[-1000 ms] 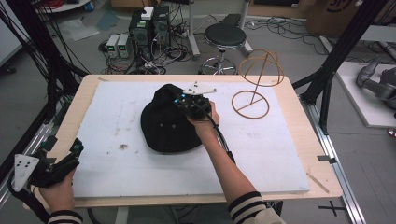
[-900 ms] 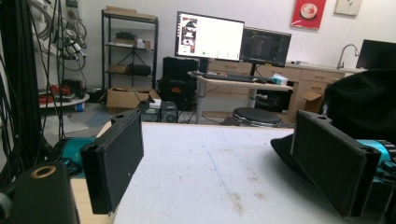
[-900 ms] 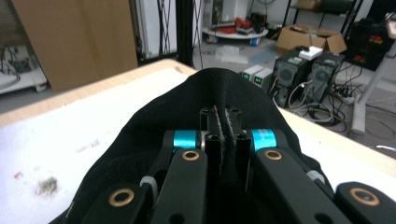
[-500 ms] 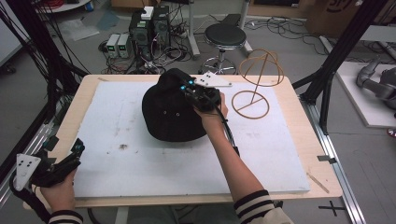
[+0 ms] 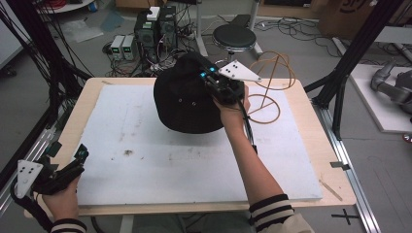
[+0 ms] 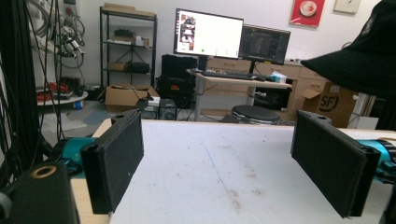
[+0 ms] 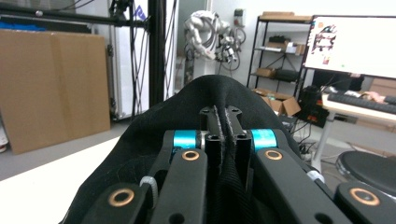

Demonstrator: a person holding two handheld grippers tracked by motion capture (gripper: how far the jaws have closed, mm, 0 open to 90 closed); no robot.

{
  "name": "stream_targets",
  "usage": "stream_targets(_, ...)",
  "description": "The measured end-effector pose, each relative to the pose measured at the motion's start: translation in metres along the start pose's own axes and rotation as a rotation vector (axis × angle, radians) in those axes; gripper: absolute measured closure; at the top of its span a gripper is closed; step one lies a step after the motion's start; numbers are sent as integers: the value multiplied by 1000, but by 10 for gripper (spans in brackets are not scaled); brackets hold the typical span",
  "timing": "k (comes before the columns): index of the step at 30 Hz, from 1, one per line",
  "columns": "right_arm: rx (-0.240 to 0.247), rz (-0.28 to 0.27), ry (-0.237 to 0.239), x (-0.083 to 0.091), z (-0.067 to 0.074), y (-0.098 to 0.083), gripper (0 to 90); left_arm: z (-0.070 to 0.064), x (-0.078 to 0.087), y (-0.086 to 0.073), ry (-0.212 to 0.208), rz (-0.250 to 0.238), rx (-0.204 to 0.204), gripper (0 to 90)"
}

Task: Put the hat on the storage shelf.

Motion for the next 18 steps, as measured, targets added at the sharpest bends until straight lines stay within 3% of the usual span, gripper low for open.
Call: stream_targets(18,6,-115,-97,32,-42,47,887,-2,-1,-1,-5,2,-6,174)
Point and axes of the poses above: each handheld gripper's, and its own axes: x roughly backward along the jaws, y roughly out of its top, z roughly to its left, the point moved 4 cm from there along -x, roughly forward along the jaws, and after that the axes turned 4 degrees about -x, right-handed, at the moved point
